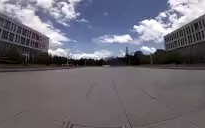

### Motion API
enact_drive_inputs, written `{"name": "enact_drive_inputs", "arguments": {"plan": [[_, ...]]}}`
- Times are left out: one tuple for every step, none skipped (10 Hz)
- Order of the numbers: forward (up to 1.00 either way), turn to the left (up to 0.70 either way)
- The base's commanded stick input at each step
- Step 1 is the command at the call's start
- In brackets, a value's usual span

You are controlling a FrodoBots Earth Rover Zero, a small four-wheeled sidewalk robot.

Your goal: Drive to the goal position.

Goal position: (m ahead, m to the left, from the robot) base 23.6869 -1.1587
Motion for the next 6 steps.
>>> {"name": "enact_drive_inputs", "arguments": {"plan": [[0.70, 0.00], [0.70, 0.00], [0.70, 0.00], [0.70, 0.00], [0.70, 0.00], [0.70, 0.00]]}}
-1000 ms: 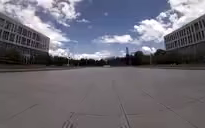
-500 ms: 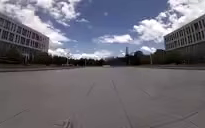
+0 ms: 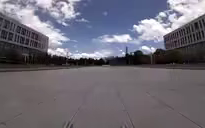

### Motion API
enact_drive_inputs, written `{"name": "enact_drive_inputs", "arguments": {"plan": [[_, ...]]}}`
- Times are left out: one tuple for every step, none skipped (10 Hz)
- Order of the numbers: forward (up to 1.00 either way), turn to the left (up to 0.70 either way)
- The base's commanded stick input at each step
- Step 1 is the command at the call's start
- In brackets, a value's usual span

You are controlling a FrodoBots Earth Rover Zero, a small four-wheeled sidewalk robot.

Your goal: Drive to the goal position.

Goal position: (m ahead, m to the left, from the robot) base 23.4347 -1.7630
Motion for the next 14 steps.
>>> {"name": "enact_drive_inputs", "arguments": {"plan": [[0.70, 0.00], [0.70, 0.00], [0.70, 0.00], [0.70, 0.00], [0.70, 0.00], [0.70, 0.00], [0.70, 0.00], [0.70, 0.00], [0.70, 0.00], [0.70, 0.00], [0.70, 0.00], [0.70, 0.00], [0.70, 0.00], [0.70, 0.00]]}}
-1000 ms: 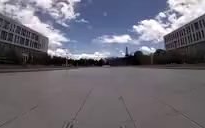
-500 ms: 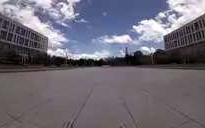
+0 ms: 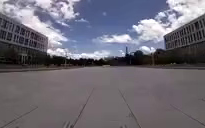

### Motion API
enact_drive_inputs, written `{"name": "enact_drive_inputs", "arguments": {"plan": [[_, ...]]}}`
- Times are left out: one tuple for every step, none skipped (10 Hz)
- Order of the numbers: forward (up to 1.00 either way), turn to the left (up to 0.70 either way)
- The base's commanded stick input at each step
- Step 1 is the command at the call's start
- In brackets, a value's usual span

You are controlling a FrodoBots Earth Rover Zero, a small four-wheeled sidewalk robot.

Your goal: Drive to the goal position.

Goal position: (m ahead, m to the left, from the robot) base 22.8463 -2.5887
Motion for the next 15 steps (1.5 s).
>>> {"name": "enact_drive_inputs", "arguments": {"plan": [[0.70, 0.00], [0.70, 0.00], [0.70, 0.00], [0.70, 0.00], [0.70, 0.00], [0.70, 0.00], [0.70, 0.00], [0.70, 0.00], [0.70, 0.00], [0.70, 0.00], [0.70, 0.00], [0.70, 0.00], [0.70, 0.00], [0.70, 0.00], [0.70, 0.00]]}}
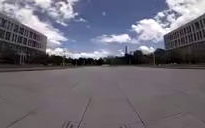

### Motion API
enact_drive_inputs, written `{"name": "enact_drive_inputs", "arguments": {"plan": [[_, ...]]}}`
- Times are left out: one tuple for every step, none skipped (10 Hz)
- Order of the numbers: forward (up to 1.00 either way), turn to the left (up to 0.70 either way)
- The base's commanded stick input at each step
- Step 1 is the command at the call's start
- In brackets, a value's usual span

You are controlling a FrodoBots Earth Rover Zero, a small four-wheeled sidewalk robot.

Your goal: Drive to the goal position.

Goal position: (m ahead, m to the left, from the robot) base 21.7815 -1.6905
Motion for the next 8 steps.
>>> {"name": "enact_drive_inputs", "arguments": {"plan": [[0.70, 0.00], [0.70, 0.00], [0.70, 0.00], [0.70, 0.00], [0.70, 0.00], [0.70, 0.00], [0.70, 0.00], [0.70, 0.00]]}}
